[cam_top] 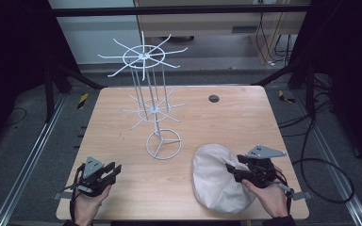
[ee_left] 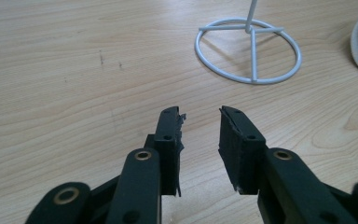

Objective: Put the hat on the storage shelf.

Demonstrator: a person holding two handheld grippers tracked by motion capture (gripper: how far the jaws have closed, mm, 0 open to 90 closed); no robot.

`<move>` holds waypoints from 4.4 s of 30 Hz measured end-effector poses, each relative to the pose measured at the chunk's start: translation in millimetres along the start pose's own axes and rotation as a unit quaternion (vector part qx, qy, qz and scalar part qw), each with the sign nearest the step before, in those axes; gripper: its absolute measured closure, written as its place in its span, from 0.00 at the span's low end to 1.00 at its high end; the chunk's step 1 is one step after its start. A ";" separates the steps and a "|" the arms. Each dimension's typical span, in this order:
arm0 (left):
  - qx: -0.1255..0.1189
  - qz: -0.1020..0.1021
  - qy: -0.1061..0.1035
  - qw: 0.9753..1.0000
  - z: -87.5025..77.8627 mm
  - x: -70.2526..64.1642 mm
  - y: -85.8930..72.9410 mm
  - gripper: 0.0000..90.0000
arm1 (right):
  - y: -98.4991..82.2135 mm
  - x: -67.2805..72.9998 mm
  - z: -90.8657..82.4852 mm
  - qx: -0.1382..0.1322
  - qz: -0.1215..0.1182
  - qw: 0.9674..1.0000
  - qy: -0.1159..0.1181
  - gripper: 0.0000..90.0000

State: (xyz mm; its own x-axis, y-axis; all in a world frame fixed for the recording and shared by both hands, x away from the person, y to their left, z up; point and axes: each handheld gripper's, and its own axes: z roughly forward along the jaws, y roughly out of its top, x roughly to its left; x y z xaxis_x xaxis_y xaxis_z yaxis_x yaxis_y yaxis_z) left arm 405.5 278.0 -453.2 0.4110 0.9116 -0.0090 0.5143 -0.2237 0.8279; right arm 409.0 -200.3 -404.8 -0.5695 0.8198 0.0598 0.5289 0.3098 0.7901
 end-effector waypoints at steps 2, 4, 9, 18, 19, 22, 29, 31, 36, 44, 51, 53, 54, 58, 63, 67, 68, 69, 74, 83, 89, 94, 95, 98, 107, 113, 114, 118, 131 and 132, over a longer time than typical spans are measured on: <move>0.000 -0.001 0.001 1.000 0.2 0.5 -0.1 0.75 | -0.1 0.2 3.2 0.005 0.000 1.000 0.000 0.51; 0.001 -0.002 0.001 1.000 0.8 1.8 -0.4 0.74 | -1.1 -0.2 9.8 0.017 -0.002 1.000 -0.003 0.52; 0.003 -0.006 0.003 1.000 1.6 4.5 -0.6 0.74 | -1.6 0.9 20.3 0.033 -0.004 0.999 -0.004 0.60; 0.005 -0.010 0.004 1.000 0.8 8.4 -0.7 0.74 | -1.1 3.5 28.7 0.060 -0.020 0.998 -0.013 0.93; 0.005 -0.010 0.005 1.000 0.8 8.7 -0.6 0.74 | -1.1 3.5 28.7 0.060 -0.020 0.998 -0.013 0.93; 0.004 -0.014 0.005 1.000 0.8 9.0 -0.7 0.74 | 2.6 1.3 26.9 0.052 -0.022 0.998 -0.010 0.97; 0.003 -0.016 0.007 1.000 0.0 9.6 -0.8 0.74 | 20.0 -7.4 25.8 0.026 -0.025 0.999 -0.007 0.97; 0.002 -0.016 0.007 1.000 0.0 9.4 -1.0 0.74 | 29.3 -11.3 30.0 0.012 -0.024 1.000 -0.006 0.97; 0.002 -0.015 0.006 1.000 -0.1 8.9 -1.1 0.75 | 36.6 -17.9 45.4 0.012 -0.023 1.000 -0.014 0.97; 0.005 -0.014 0.002 1.000 -0.4 7.4 -0.9 0.76 | 36.9 -22.1 58.7 0.027 -0.029 0.999 -0.024 0.89; 0.000 -0.012 -0.018 1.000 -2.7 -0.8 1.6 0.79 | 36.0 -21.1 40.0 -0.029 -0.017 0.999 -0.023 0.67; 0.001 -0.011 -0.032 0.999 -2.4 -5.0 3.2 0.81 | 34.4 -18.9 29.6 -0.045 -0.013 0.999 -0.025 0.67; 0.005 -0.011 -0.041 0.999 -2.1 -7.3 4.1 0.83 | 33.0 -17.8 24.3 -0.054 -0.013 0.998 -0.024 0.68; 0.012 0.003 -0.058 0.998 0.1 -20.4 8.0 0.89 | 26.0 -12.4 3.9 -0.076 -0.011 0.997 -0.010 0.81; 0.022 0.035 -0.075 0.996 6.5 -40.9 15.2 0.96 | 11.7 -2.4 -12.6 -0.073 -0.004 0.997 0.019 0.98; 0.026 0.057 -0.081 0.995 11.0 -53.6 20.4 0.99 | -3.0 7.2 -14.1 -0.055 -0.008 0.998 0.024 1.00; 0.026 0.060 -0.083 0.994 12.3 -57.2 22.3 0.99 | -9.9 11.3 -12.3 -0.048 -0.009 0.998 0.031 1.00; 0.024 0.061 -0.084 0.994 13.2 -59.4 23.6 0.99 | -9.9 11.3 -12.3 -0.048 -0.009 0.998 0.031 1.00; 0.015 0.072 -0.092 0.993 23.0 -76.4 34.6 1.00 | -24.7 15.8 -1.1 -0.035 -0.004 0.998 0.046 1.00; 0.017 0.088 -0.106 0.990 60.3 -109.9 50.2 1.00 | -33.2 27.9 17.8 -0.031 -0.002 0.997 0.066 1.00; 0.012 0.089 -0.119 0.989 85.1 -133.0 58.3 1.00 | -36.3 32.7 25.6 -0.024 -0.003 0.997 0.072 1.00; 0.009 0.108 -0.127 0.986 112.3 -157.1 63.9 1.00 | -36.3 37.2 29.0 -0.021 -0.007 0.997 0.079 1.00; 0.009 0.108 -0.127 0.986 112.3 -157.1 63.9 1.00 | -36.3 37.2 29.0 -0.021 -0.007 0.997 0.079 1.00; 0.009 0.112 -0.134 0.984 130.5 -168.1 67.1 1.00 | -38.3 37.0 31.3 -0.010 -0.006 0.997 0.075 1.00; 0.024 0.128 -0.131 0.983 152.3 -180.1 65.8 0.99 | -44.4 29.3 29.0 0.006 -0.006 0.999 0.052 1.00; 0.032 0.138 -0.142 0.980 148.7 -185.4 63.3 0.99 | -47.6 20.0 23.4 0.010 0.000 0.999 0.031 1.00; 0.032 0.140 -0.144 0.979 148.2 -186.6 62.5 0.99 | -48.4 18.0 22.2 0.009 0.001 1.000 0.029 1.00; 0.028 0.145 -0.147 0.978 144.4 -186.6 63.9 0.99 | -52.0 10.1 18.0 0.008 0.011 1.000 0.019 1.00; -0.030 0.151 -0.133 0.979 141.6 -178.6 92.8 0.61 | -56.0 -6.1 13.1 0.002 0.030 0.999 -0.025 0.99; -0.029 0.155 -0.137 0.978 144.0 -180.2 95.3 0.57 | -56.0 -6.3 13.4 0.002 0.031 0.999 -0.025 0.99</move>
State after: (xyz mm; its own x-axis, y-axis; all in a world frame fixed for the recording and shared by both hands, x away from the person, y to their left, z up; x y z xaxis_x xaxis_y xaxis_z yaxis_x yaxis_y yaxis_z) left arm 488.8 42.8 -453.4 0.7308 0.6748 0.1032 0.2932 -0.4468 0.8452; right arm 391.4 -216.4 -457.6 -0.5040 0.8601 0.0784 0.5651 0.2598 0.7831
